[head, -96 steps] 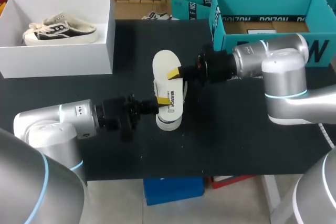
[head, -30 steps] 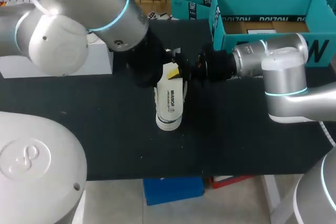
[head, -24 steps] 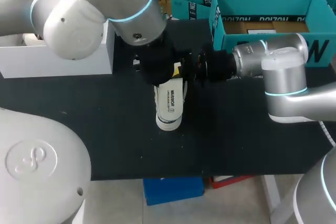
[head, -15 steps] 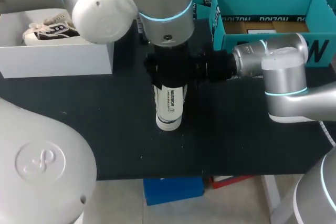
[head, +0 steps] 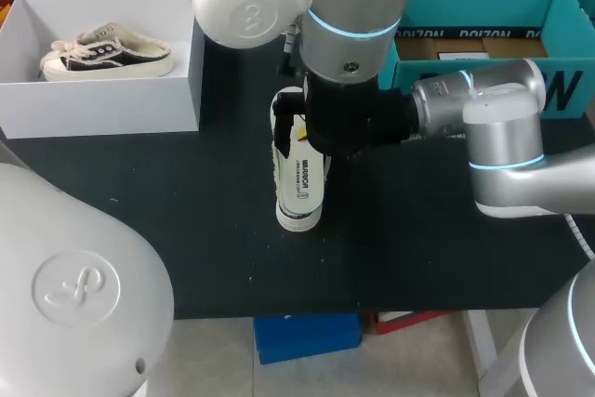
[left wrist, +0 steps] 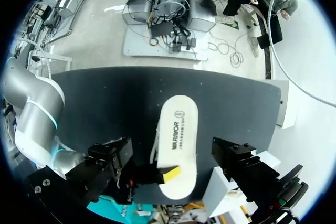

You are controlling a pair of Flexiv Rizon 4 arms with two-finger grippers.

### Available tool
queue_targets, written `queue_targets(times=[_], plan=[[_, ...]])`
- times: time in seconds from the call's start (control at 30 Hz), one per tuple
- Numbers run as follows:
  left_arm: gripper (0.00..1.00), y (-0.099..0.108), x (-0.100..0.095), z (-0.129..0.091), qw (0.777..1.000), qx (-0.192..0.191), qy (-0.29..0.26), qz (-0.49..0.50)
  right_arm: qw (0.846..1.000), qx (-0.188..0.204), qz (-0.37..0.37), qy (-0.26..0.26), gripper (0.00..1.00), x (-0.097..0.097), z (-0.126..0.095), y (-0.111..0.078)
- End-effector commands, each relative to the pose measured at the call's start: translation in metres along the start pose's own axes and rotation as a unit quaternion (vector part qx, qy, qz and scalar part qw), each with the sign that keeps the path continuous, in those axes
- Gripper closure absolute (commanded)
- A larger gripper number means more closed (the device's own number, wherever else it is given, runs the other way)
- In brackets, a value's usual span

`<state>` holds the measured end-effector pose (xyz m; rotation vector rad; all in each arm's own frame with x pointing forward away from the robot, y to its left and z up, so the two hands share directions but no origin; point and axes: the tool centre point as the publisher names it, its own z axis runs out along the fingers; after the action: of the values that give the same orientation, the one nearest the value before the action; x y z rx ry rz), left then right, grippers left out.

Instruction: Take the shoe out of the shoebox, open the shoe tongue, remove and reinsert the insole, then place the shoe into the shoebox

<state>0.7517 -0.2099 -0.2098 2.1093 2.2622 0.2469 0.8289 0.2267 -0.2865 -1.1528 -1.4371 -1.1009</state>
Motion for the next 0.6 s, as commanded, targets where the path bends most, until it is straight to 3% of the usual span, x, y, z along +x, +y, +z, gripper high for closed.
queue_targets(times=[0.03, 0.37, 0.6], plan=[[0.00, 0.000, 0.006, 0.003, 1.000, -0.001, -0.018, -0.001, 1.000, -0.001, 0.000, 0.000, 1.00, 0.000, 0.001, 0.000], [0.00, 0.010, 0.009, 0.009, 1.000, 0.009, -0.028, -0.005, 1.000, -0.001, 0.000, 0.000, 1.00, 0.000, 0.001, 0.000], [0.00, 0.030, 0.009, 0.009, 0.999, 0.006, -0.034, -0.003, 1.000, -0.001, 0.000, 0.000, 1.00, 0.000, 0.001, 0.000]])
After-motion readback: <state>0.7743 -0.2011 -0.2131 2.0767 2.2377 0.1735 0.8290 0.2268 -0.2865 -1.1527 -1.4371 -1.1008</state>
